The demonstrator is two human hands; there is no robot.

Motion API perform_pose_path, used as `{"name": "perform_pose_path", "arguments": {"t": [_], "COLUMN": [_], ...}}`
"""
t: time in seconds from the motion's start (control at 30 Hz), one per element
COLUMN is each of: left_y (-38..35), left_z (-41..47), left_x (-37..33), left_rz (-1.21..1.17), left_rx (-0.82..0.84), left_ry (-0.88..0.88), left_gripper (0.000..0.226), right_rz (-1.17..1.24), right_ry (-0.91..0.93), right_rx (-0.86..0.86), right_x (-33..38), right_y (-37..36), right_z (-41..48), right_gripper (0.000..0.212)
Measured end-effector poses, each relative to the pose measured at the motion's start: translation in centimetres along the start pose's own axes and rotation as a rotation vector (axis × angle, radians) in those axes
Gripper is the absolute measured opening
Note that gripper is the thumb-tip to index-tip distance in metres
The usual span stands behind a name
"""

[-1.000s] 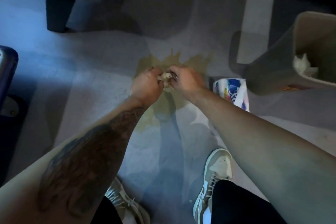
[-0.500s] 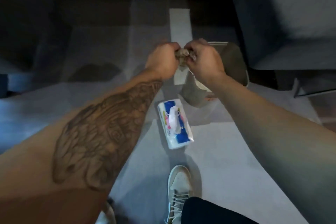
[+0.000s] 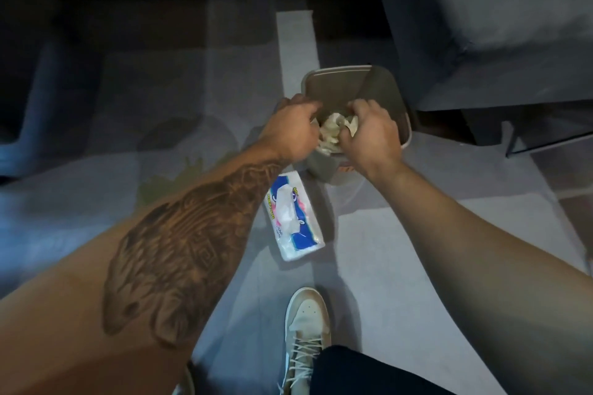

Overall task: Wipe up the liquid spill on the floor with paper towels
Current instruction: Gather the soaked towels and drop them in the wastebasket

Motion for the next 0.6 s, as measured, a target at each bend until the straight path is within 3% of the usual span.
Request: {"name": "perform_pose_path", "arguments": {"t": [0.13, 0.27, 0.47, 0.53, 0.6], "left_y": [0.8, -0.6, -5.4, -6.7, -7.5], "left_z": [-3.1, -7.3, -13.1, -14.0, -14.4], "left_x": [4.7, 9.3, 13.1, 13.5, 13.2], "left_rz": [-0.017, -0.057, -0.355, -0.459, -0.592], "left_rx": [-0.191, -0.165, 0.013, 0.039, 0.044], "left_ry": [-0.021, 0.119, 0.504, 0.599, 0.661], "left_gripper": [0.042, 0.038, 0.024, 0.023, 0.023], "right_rz": [0.165, 0.163, 0.064, 0.066, 0.131], "right_ry": [0.134, 0.192, -0.147, -0.206, -0.253], "right_rx": [0.011, 0.220, 0.486, 0.476, 0.428], "right_x": [4.0, 6.8, 6.5, 6.3, 6.3], "right_y": [-1.4, -4.9, -13.4, -15.2, -15.6], "right_z": [-3.1, -6.7, -11.6, -12.9, -13.4], "right_gripper": [0.028, 0.028, 0.067, 0.062, 0.043]}}
Point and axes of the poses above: each hand's wrist, its own z-axis towards the middle knuckle, its own y-axis out of the back of the hand, x = y × z, the point moved 1 cm from there along z, towards the middle knuckle, and after that the axes turned 7 degrees about -z, right-handed, at the moved point
